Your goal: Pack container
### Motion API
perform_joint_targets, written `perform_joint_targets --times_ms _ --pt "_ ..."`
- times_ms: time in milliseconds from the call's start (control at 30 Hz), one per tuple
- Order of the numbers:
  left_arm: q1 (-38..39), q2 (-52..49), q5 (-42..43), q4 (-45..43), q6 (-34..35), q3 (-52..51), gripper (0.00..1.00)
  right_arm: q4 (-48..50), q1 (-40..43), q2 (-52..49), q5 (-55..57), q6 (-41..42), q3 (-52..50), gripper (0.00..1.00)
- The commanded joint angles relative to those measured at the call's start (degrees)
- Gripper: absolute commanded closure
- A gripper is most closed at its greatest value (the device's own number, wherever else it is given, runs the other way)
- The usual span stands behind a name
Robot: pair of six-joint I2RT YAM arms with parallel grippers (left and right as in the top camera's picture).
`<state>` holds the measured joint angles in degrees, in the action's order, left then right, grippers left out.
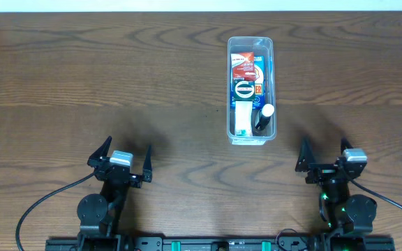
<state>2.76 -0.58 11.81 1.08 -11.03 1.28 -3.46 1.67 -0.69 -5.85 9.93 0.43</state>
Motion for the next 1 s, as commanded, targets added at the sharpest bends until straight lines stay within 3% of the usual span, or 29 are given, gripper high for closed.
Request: perform_joint_targets --times_ms 0,967 --pt "-0.24 0.31 0.63 1.86 -0.94 -1.05 0.02 -0.28 -0.52 0.42 -0.61 -5.57 -0.13 0.01" --pt "-0.24 0.31 0.63 1.86 -0.94 -1.05 0.02 -0.26 -0.5 0.42 -0.52 -7.45 -0.13 0.01"
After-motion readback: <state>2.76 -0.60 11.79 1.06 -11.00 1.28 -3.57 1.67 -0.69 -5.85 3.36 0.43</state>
